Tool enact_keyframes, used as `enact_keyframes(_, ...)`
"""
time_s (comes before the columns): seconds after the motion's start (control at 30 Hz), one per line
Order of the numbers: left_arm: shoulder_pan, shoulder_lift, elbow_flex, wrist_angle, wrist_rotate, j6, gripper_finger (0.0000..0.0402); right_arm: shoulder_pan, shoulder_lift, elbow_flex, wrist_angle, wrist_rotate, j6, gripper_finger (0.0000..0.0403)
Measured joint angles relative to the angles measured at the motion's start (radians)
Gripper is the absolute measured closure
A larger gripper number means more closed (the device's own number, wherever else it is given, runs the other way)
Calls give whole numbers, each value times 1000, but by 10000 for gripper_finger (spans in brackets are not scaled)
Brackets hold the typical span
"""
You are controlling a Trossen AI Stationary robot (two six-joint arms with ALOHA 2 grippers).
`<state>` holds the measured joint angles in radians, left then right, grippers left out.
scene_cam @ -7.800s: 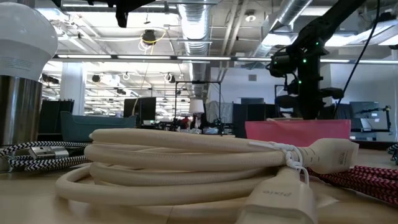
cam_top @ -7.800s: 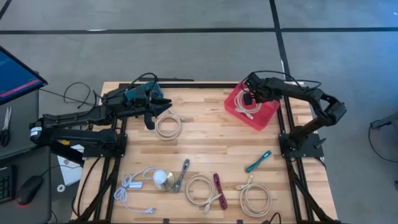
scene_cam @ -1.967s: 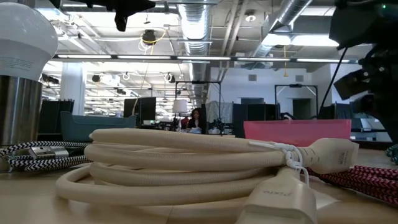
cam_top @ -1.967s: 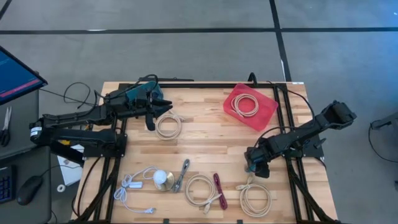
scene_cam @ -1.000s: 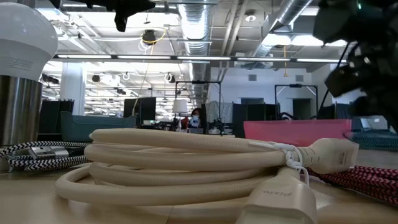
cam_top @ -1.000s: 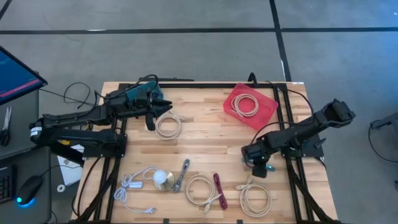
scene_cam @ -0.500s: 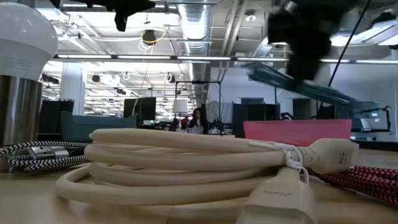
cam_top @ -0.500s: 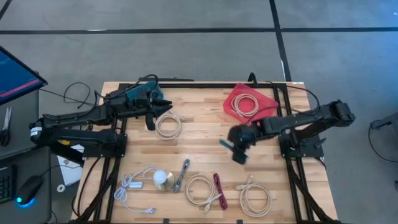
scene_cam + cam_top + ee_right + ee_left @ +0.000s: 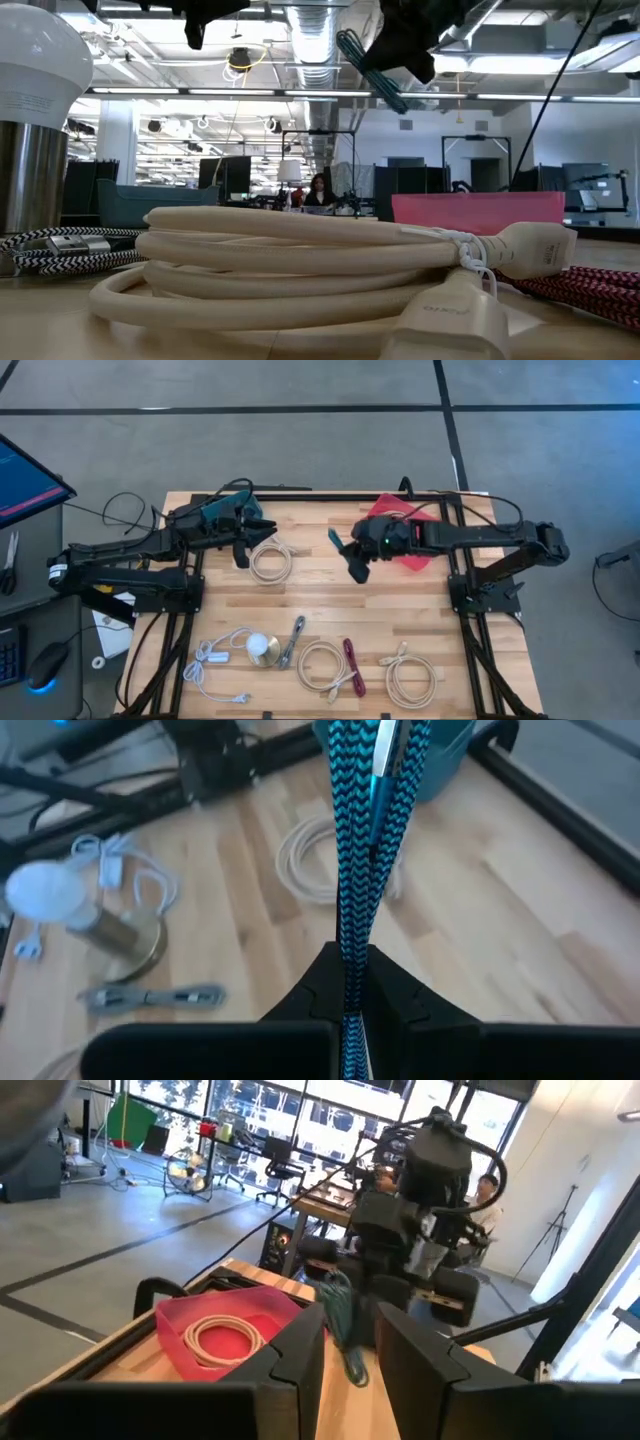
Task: Pick & Place USB Port
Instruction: Put the blue black charger cable into blue bin
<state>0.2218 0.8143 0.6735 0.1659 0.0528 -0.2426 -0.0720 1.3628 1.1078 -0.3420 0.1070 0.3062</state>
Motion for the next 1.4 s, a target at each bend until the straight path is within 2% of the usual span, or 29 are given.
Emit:
enact_keyframes(0.2, 0, 64, 0, 23, -7, -5, 309, -36, 0, 0, 110, -1, -18, 398)
enact_keyframes(0.43, 0, 190, 0, 256, 37, -76, 306, -65, 0, 0, 200, -1, -29, 398)
enact_keyframes(0.57, 5, 228, 0, 339, 54, -130, 284, -69, 0, 0, 224, -1, -28, 398)
enact_keyframes(0.73, 5, 250, 0, 340, 54, -140, 249, -66, 31, 2, 287, -14, -28, 398)
enact_keyframes(0.83, 5, 250, 0, 344, 53, -139, 241, -68, 58, 2, 308, -47, -25, 398)
enact_keyframes(1.0, 5, 239, 0, 350, 53, -139, 248, -66, 161, 103, 312, -87, -35, 398)
enact_keyframes(1.2, 4, 236, 0, 353, 52, -140, 254, -60, 273, 286, 228, -118, -95, 398)
enact_keyframes(1.4, 5, 234, 1, 359, 48, -139, 254, -60, 348, 411, 163, -154, -129, 398)
